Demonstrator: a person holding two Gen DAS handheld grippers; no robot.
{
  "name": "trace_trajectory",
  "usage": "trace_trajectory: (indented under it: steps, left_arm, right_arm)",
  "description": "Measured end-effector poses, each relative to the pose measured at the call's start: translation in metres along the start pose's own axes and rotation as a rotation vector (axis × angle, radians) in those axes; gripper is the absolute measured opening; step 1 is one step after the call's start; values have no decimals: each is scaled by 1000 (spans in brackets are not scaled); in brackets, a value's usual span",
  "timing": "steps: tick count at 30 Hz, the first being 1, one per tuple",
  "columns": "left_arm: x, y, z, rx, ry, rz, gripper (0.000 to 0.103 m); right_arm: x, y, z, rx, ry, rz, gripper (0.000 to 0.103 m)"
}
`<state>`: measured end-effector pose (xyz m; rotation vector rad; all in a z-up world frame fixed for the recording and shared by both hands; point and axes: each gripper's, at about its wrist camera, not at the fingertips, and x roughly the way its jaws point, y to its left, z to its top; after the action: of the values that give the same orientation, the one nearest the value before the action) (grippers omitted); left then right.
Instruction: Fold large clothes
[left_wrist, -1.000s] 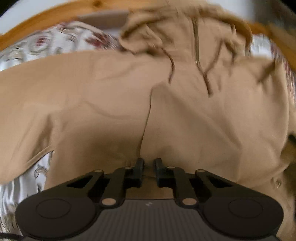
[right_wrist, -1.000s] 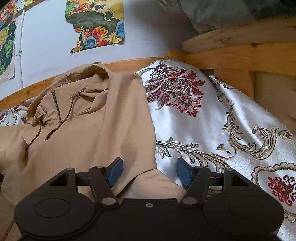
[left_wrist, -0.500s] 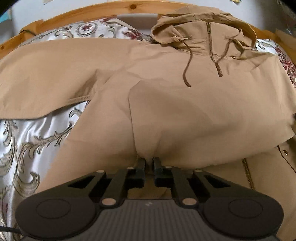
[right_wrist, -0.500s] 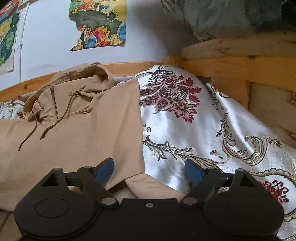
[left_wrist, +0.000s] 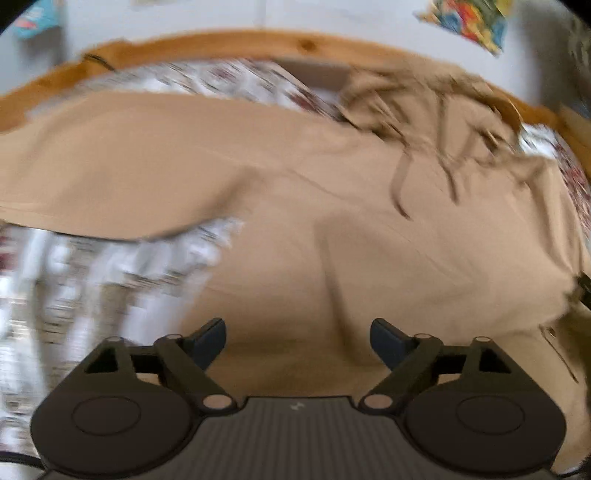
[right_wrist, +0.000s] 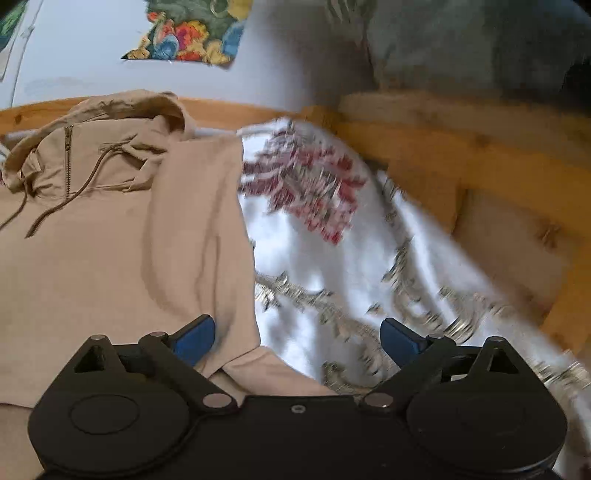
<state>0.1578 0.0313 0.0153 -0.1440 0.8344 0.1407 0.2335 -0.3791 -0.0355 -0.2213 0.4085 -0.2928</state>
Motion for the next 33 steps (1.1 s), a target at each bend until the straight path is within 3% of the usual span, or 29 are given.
trace_trajectory:
  steps: [2, 5, 9, 12, 14, 19, 26, 30, 33]
  left_arm:
    - [-13, 25, 0, -28, -39, 67, 94]
    - [-27, 66, 0, -91, -83, 165, 96]
    - [-45, 119, 2, -184, -152, 224, 98]
    - [-53, 152, 8, -240, -189, 257, 99]
    - [-53, 173, 16, -287, -207, 281, 100]
    - [-38, 228, 33, -454, -225, 338, 101]
    - [-23, 277, 50, -747, -267, 345, 100]
    - [-12, 289, 56, -845, -241, 367, 79]
    - [-8, 286, 62, -811, -230, 403, 45]
  right_arm:
    - [-11, 8, -1, -79, -41, -33, 96]
    - [-21, 14, -4, -135, -52, 71, 100]
    - [-12, 15, -4, -189, -25, -55, 101]
    - [-2, 2, -5, -106, 16, -63, 102]
    - [-6, 5, -6, -115, -15, -78, 102]
    - [-35, 11, -7, -88, -139, 34, 102]
    - [-50, 39, -11, -234, -228, 89, 102]
    - [-51, 44, -13, -257, -225, 104, 102]
    - [-52, 43, -13, -246, -222, 107, 102]
